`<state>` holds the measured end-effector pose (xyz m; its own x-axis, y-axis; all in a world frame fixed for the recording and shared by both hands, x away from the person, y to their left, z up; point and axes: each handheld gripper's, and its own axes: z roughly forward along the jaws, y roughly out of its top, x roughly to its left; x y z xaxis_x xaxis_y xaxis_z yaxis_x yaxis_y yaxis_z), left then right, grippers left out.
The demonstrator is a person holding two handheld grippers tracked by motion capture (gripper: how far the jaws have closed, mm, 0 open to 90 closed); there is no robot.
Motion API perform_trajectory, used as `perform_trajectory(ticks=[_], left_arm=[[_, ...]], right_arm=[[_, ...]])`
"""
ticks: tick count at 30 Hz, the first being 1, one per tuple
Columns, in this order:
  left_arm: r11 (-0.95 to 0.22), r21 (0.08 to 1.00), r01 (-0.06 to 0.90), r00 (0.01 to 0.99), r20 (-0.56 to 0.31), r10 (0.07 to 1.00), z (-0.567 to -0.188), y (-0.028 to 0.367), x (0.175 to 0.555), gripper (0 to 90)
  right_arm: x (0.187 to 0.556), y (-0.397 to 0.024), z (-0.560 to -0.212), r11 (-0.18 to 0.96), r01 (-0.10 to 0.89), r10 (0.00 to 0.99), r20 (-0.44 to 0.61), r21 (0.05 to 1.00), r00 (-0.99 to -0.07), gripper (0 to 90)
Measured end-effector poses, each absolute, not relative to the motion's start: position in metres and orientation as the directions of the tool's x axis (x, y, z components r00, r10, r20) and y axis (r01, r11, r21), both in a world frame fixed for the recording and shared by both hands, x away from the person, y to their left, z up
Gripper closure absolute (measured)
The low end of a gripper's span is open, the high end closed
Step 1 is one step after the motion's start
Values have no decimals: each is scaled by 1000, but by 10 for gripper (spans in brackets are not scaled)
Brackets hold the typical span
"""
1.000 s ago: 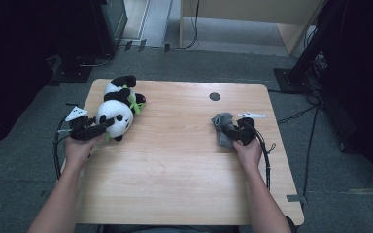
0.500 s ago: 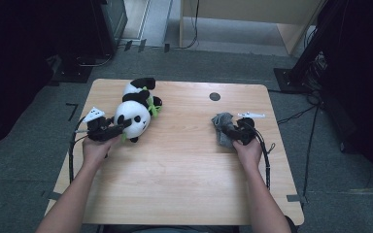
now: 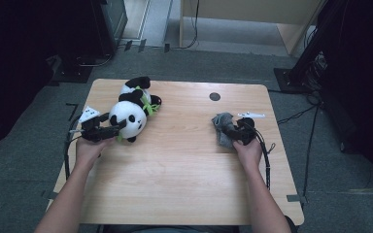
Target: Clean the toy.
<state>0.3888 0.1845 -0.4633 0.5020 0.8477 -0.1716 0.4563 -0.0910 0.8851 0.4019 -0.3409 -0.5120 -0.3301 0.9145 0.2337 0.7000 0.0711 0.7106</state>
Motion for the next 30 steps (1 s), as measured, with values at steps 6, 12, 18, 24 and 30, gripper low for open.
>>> perform_trajectory(ticks=[6,12,18,24,30], left_arm=[[-71,875,479,480,-194,856,-465,201,392,188],[-108,878,466,460,-137,877,-468,218,394,188],[-79,857,509,420,-167,892,-476,233,400,186],[-41,856,515,420,-211,883,-478,235,402,212],[-88,869,486,410,-139,901,-469,234,396,210]], right_arm=[[402,-341,-512,71,701,915,234,709,-329,574],[402,-342,-512,61,703,918,236,709,-319,528],[402,-343,-512,59,703,918,238,709,-317,496],[402,-342,-510,62,687,924,218,724,-313,460],[400,-344,-503,44,658,922,223,751,-316,382]])
